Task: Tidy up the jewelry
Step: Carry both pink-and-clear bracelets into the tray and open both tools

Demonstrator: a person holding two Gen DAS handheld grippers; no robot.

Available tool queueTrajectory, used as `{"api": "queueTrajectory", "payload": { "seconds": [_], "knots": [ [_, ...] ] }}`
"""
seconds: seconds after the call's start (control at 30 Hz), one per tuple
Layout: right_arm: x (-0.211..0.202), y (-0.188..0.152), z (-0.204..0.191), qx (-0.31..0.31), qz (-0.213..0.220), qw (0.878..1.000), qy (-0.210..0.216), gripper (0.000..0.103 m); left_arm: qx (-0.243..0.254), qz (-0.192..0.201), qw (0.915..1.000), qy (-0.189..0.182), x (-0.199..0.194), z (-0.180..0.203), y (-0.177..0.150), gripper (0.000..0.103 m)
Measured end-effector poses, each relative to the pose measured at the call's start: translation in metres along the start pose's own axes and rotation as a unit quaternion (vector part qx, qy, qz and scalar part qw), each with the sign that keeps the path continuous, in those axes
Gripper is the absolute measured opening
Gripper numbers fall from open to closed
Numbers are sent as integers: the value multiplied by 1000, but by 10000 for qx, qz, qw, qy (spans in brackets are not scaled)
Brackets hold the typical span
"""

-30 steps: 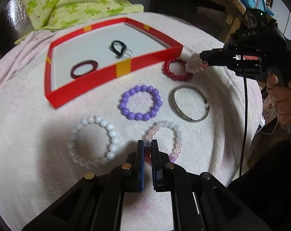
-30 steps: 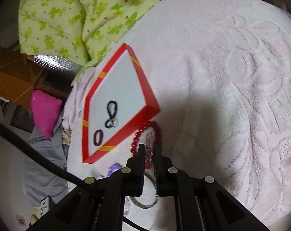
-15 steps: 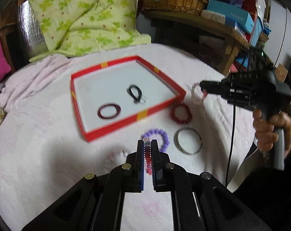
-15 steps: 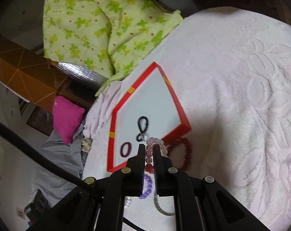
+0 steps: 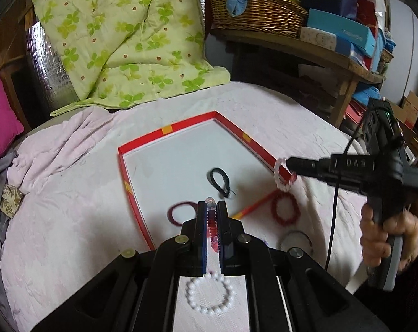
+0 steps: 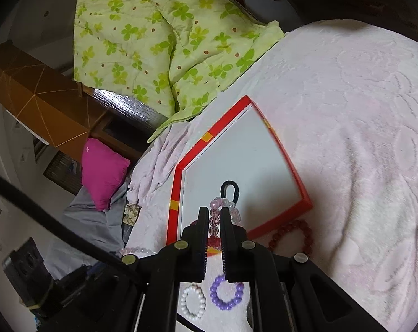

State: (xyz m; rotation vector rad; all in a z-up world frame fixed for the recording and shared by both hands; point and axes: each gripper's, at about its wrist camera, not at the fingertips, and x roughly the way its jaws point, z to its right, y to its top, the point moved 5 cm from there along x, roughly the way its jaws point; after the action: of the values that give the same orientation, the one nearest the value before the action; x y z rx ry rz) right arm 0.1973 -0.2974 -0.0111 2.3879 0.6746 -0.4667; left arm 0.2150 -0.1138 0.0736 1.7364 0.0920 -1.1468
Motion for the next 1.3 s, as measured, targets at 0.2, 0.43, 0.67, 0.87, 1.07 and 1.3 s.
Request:
{"api": "queueTrajectory", "payload": {
  "seconds": [0.2, 0.43, 0.67, 0.87, 1.07, 1.3],
  "knots": [
    [23, 4, 2, 85, -68, 9998, -182, 9, -108, -28, 9999, 66, 25, -12, 18, 7],
    [41, 15, -1, 18, 5, 9995, -309, 9, -175, -161, 9996, 144, 56, -19, 25, 7],
    [68, 30, 2, 2, 44, 9983, -580, 9, -264, -376, 9987, 233, 91, -21, 24, 7],
    [88, 36, 10, 15, -47, 9968, -800, 9, -300, -588, 9977, 174, 121, -21, 26, 7],
    [100, 38, 20, 173, -159, 9956, -903, 13, -330, -780, 9963, 136, 144, -21, 23, 7],
    [95, 43, 18, 303, -104, 9971, -687, 15, -227, -791, 9962, 273, 140, -19, 18, 14]
  ]
}}
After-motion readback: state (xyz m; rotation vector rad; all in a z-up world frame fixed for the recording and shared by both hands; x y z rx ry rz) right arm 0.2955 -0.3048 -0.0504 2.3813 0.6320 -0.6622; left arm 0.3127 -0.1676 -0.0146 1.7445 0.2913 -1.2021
